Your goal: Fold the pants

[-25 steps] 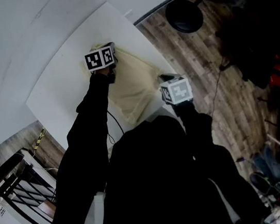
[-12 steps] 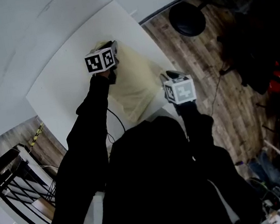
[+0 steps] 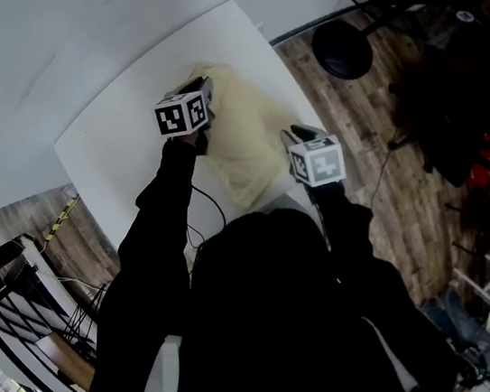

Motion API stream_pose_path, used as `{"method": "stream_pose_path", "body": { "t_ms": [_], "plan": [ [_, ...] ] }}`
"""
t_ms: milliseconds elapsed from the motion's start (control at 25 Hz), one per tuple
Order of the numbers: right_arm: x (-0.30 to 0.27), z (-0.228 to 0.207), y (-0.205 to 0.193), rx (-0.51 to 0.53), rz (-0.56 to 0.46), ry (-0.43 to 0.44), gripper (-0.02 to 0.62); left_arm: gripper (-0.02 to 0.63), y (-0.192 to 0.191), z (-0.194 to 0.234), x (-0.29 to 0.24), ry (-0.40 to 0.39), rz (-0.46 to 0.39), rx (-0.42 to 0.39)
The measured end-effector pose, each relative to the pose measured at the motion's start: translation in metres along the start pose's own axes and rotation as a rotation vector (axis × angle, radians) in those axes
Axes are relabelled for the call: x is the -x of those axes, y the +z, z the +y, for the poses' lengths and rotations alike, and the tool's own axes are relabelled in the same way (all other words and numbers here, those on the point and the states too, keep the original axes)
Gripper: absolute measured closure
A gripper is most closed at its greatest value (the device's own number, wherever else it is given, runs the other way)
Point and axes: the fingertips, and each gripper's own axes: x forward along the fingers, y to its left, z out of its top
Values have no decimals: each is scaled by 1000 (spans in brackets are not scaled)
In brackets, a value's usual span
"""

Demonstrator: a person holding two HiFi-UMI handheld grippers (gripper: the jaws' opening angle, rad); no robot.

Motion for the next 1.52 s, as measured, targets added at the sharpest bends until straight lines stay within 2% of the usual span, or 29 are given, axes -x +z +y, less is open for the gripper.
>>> {"method": "stream_pose_path", "body": {
  "t_ms": [200,440,560,720,1200,1520],
  "plan": [
    [-17,23,23,90,-5,55,506,551,-15,26,28,51,-32,60],
    [-52,50,69,220,-2,105,506,548,-33,63,63,131,-57,124],
    [-69,62,92,290,3,115,506,548,-50,79,71,163,-64,175],
    [-89,70,120,356,10,117,506,548,-62,90,72,187,-52,192],
    [-142,63,183,456,-10,78,506,543,-68,101,53,215,-17,232],
    [-182,55,200,471,-18,147,506,543,-68,104,24,228,11,243]
  ]
}}
